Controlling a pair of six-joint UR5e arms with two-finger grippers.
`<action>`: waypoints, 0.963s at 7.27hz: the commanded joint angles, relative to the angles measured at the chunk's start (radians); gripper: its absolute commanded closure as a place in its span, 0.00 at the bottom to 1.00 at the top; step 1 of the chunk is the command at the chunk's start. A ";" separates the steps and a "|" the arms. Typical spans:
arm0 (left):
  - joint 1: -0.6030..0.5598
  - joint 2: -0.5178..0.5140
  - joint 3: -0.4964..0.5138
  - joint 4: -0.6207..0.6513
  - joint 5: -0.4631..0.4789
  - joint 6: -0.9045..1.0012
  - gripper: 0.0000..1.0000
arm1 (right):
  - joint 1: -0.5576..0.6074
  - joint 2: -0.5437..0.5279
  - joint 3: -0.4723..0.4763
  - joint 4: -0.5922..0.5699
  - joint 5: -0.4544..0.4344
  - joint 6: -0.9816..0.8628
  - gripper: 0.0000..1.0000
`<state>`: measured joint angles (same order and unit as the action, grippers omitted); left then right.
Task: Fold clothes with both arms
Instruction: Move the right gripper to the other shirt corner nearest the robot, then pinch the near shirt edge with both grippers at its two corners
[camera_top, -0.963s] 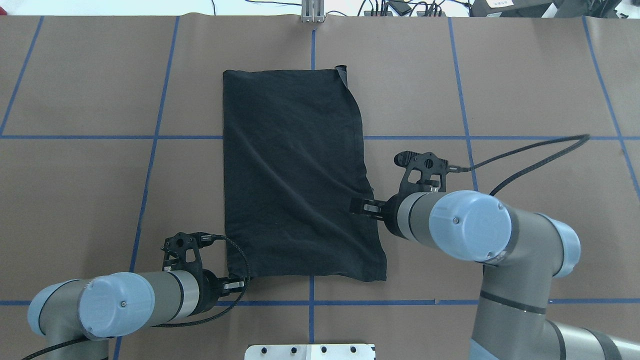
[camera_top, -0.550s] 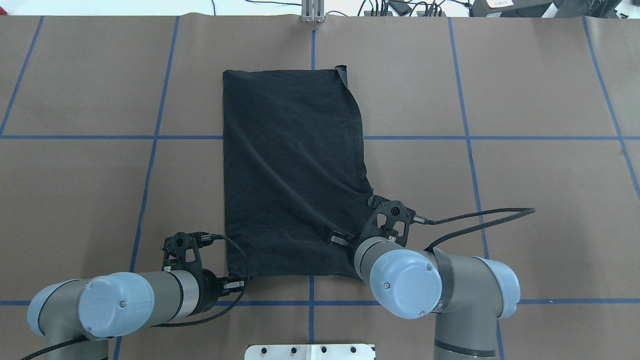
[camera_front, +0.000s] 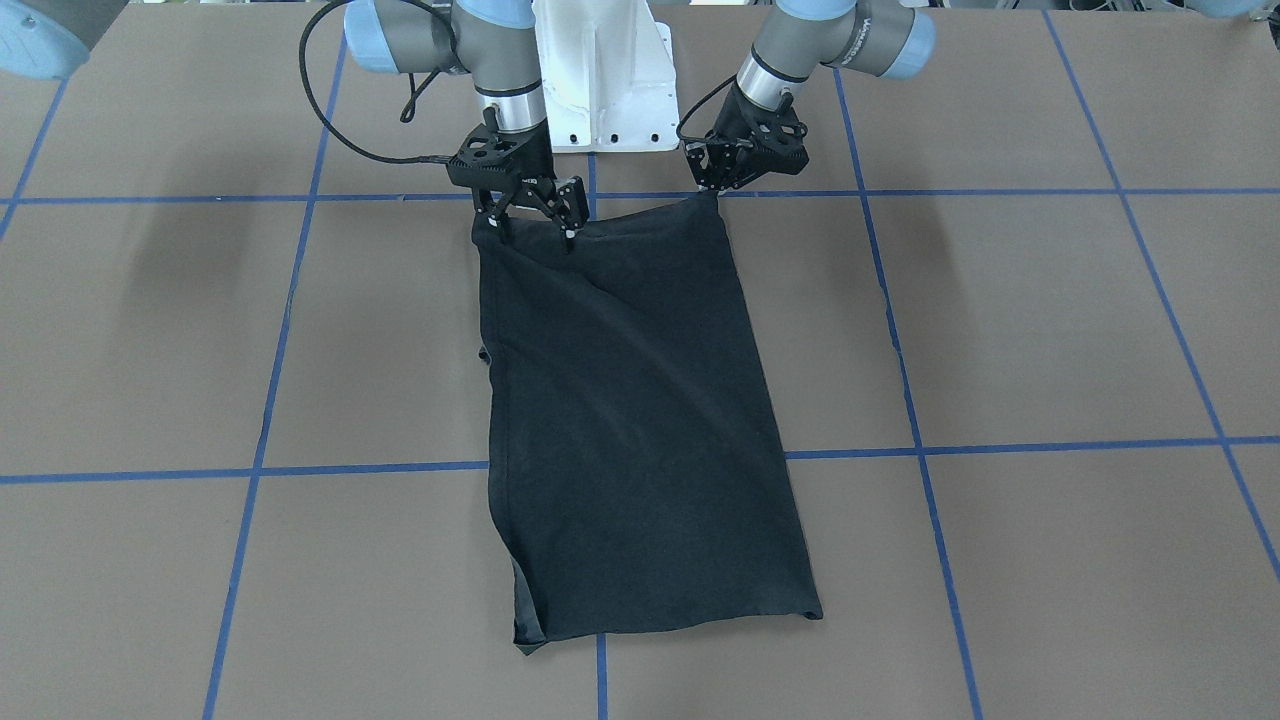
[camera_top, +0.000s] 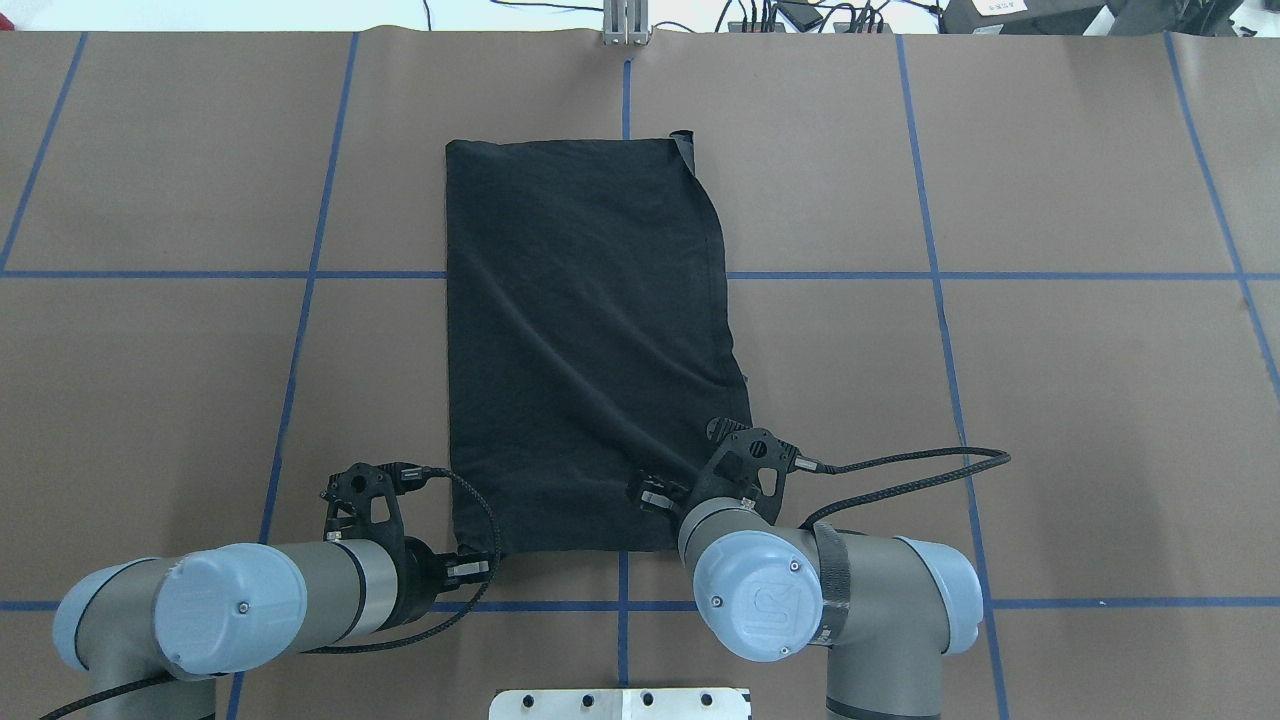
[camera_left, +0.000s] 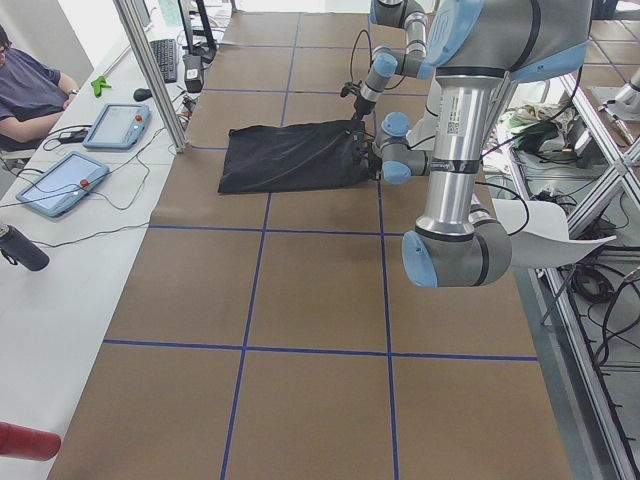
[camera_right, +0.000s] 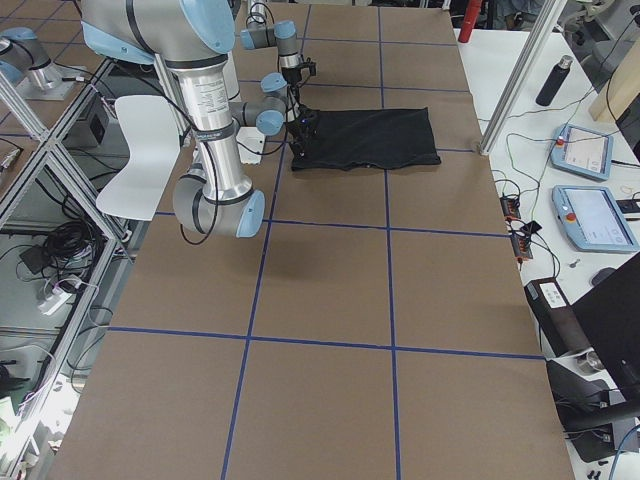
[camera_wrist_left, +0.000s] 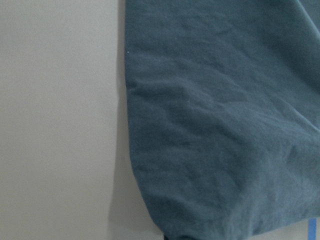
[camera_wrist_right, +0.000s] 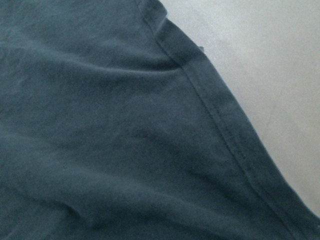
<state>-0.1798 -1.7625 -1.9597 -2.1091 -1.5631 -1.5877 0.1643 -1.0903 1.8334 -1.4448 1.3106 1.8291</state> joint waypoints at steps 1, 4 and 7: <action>-0.001 0.000 -0.001 0.000 0.000 0.000 1.00 | -0.011 -0.003 0.000 -0.002 0.001 -0.004 0.03; -0.003 0.000 -0.001 0.000 0.000 0.000 1.00 | -0.032 -0.011 0.000 -0.002 -0.001 -0.004 0.03; -0.003 0.000 -0.002 0.000 0.000 0.000 1.00 | -0.032 -0.007 -0.002 -0.002 -0.002 0.005 0.56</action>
<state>-0.1834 -1.7626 -1.9609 -2.1092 -1.5631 -1.5877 0.1317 -1.0984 1.8318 -1.4465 1.3083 1.8308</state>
